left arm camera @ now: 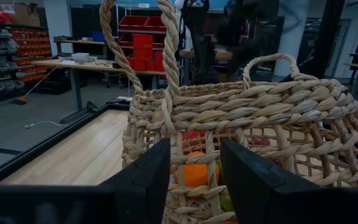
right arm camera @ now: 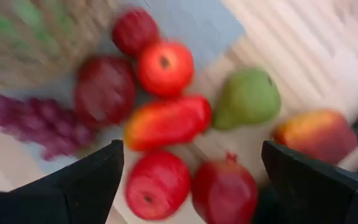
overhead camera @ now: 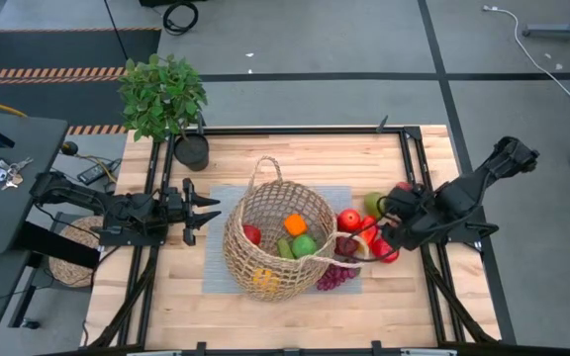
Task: Build produce basket
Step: Put the pear into the basket
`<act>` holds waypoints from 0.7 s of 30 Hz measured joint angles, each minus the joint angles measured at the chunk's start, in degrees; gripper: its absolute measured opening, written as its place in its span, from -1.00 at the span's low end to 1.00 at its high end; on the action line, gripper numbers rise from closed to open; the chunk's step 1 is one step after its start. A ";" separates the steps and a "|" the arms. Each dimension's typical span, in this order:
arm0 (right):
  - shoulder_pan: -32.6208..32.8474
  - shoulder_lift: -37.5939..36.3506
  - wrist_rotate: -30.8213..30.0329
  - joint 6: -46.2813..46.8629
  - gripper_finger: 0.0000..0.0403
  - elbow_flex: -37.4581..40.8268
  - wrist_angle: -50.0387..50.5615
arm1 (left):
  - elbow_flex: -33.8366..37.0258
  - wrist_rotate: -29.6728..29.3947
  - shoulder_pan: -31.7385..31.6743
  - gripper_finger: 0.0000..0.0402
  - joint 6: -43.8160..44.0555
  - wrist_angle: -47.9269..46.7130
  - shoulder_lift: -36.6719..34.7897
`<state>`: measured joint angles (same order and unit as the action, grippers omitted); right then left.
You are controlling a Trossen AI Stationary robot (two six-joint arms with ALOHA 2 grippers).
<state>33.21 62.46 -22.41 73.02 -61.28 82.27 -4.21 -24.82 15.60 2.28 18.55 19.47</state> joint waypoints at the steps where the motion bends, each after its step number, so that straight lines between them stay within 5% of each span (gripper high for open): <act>1: -0.07 0.07 1.23 0.53 0.91 1.54 -0.21 | 0.02 0.02 0.02 -0.27 0.00 0.00 0.02; 14: -3.55 0.22 5.57 2.60 0.91 18.54 -16.82 | 0.02 0.02 0.00 -0.27 0.00 0.00 0.00; 21: -8.87 0.22 5.17 -2.74 0.91 20.35 -23.25 | 0.02 0.00 0.02 -0.26 0.00 0.00 0.00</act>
<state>24.34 62.67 -17.24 70.28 -40.93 59.01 -4.19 -24.82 15.62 2.28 18.55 19.46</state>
